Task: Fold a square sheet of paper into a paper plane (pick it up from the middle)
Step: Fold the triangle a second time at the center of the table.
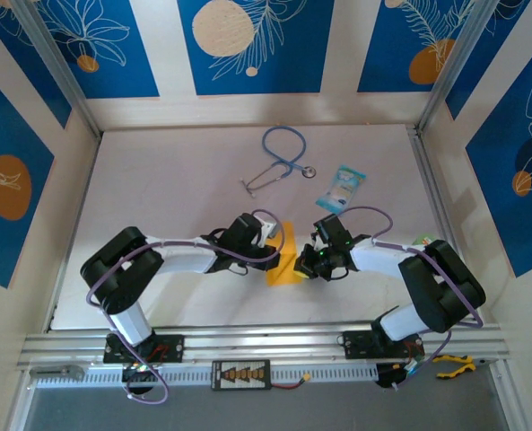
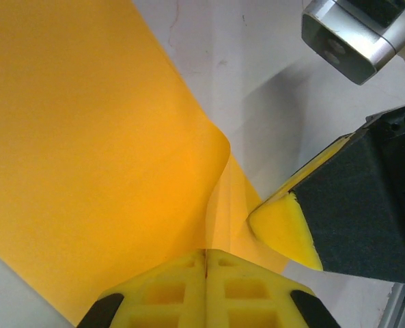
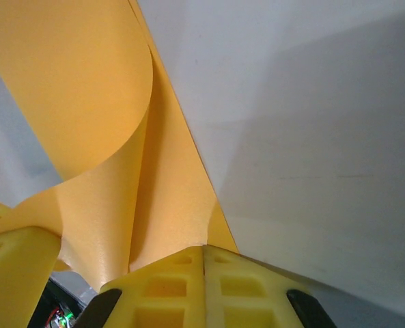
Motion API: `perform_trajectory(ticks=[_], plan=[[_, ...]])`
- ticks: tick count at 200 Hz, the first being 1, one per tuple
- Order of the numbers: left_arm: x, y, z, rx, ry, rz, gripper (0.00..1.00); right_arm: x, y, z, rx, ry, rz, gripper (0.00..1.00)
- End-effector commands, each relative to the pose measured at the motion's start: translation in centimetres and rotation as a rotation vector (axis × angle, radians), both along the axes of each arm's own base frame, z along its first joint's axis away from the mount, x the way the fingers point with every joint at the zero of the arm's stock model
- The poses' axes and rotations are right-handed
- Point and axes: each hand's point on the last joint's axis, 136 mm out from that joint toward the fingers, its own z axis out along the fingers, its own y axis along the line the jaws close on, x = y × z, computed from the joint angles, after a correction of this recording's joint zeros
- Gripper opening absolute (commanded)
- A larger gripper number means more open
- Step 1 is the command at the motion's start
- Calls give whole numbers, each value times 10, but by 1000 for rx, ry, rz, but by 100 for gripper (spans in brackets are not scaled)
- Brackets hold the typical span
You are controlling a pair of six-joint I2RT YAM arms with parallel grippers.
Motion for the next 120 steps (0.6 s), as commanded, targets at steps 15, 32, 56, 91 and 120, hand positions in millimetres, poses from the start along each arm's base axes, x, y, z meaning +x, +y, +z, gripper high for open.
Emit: perform_trajectory(ticks=[15,32,56,91,120], plan=[[5,11,-14,78,-16,-13,2,-14,-18,-19,-110,63,-3,1],[7,15,-17,114,-33,-18,2,-13,-18,-19,-109,62,-3,0],[11,16,-19,148,-56,-25,3,-13,-17,-18,-108,63,2,0],[17,16,-19,181,-84,-36,3,-14,-19,-18,-114,63,3,1],[20,16,-18,193,-100,-41,4,-14,-18,-18,-113,64,6,1]])
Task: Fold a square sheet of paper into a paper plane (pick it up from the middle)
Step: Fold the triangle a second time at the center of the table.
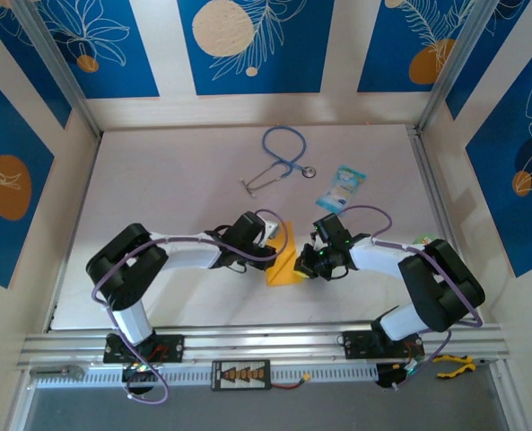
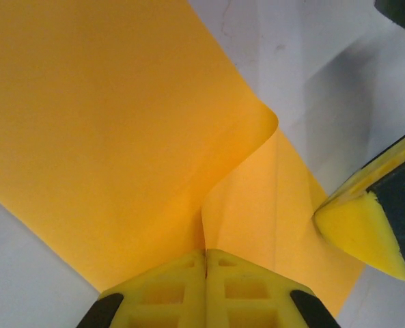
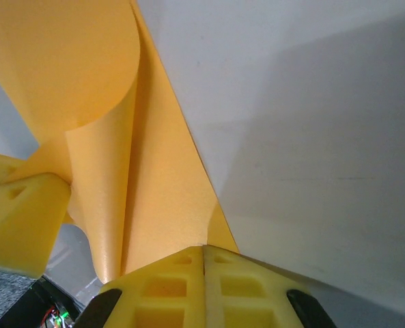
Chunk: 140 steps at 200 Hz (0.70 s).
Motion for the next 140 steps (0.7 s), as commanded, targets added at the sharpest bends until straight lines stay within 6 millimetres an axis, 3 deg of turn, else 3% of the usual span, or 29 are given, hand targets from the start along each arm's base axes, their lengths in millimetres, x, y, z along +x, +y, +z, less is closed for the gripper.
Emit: perform_trajectory(ticks=[1,113,140], plan=[[9,4,-3,44,-28,-6,3,-13,-18,-18,-105,65,-9,0],[9,12,-11,89,-31,2,3,-14,-19,-19,-107,69,-9,1],[6,9,-14,79,-11,-13,3,-6,-7,-4,-45,14,15,4]])
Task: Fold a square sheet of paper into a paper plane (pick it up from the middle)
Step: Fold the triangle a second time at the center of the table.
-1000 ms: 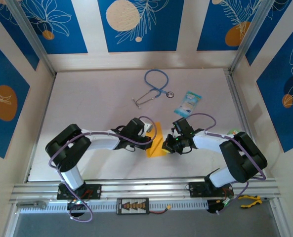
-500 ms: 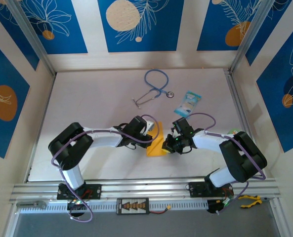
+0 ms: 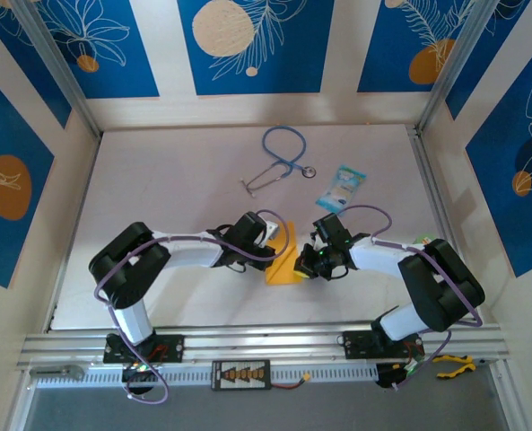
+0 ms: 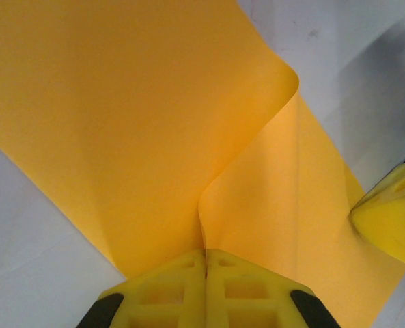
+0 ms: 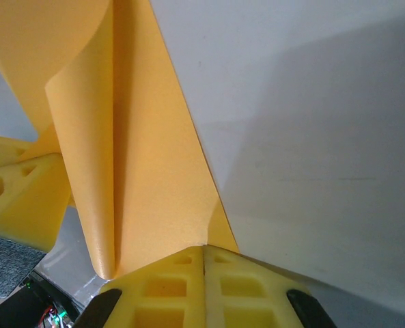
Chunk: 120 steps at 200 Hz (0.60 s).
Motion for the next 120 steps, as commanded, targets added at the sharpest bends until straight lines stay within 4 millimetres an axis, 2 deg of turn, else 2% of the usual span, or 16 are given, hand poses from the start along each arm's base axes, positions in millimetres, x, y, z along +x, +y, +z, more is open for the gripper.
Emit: perform_trajectory(ticks=[1,26,46,75,120], plan=[[3,1,-4,14,11,-8,3,-5,-7,-3,-40,11,10,4],[-1,0,-6,9,30,-15,2,2,11,26,32,-89,71,8],[-2,0,-6,4,35,-13,2,-1,17,33,44,-105,90,9],[-1,-1,-5,0,34,-14,3,-6,20,20,36,-54,94,9],[0,-3,-1,-6,32,-14,3,-16,7,-10,-58,45,68,4]])
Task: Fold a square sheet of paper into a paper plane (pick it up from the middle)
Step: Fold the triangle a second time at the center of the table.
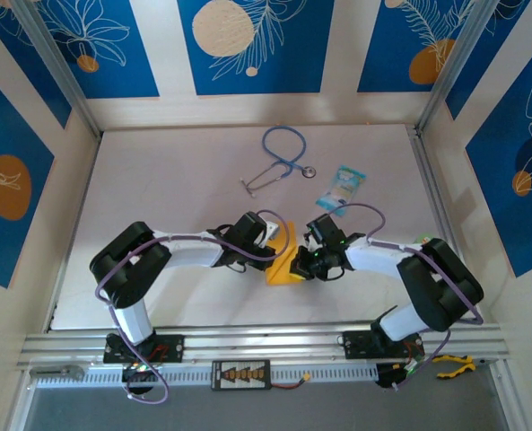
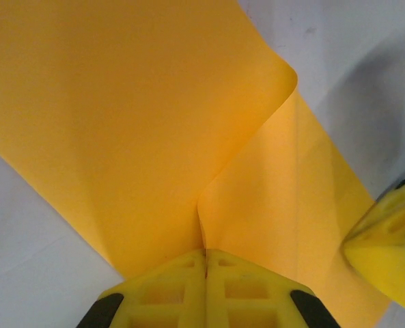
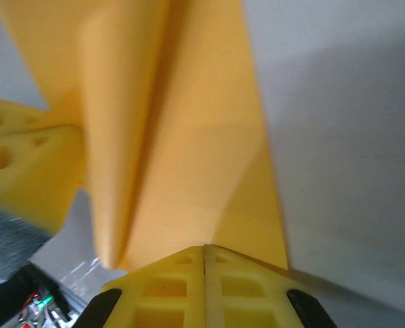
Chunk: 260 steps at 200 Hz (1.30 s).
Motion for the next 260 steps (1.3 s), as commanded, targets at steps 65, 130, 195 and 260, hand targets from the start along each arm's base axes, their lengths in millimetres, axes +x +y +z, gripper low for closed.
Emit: perform_trajectory(ticks=[65,130,195,260], plan=[[8,0,2,22,-9,-3,3,-8,-17,-16,-90,63,-11,2],[8,-1,-2,35,-2,-10,3,-9,-17,-17,-90,67,-9,2],[6,2,-10,53,9,-14,3,-8,-17,-16,-88,66,-9,3],[-2,7,-23,54,53,1,2,14,-2,16,48,-56,-32,6]])
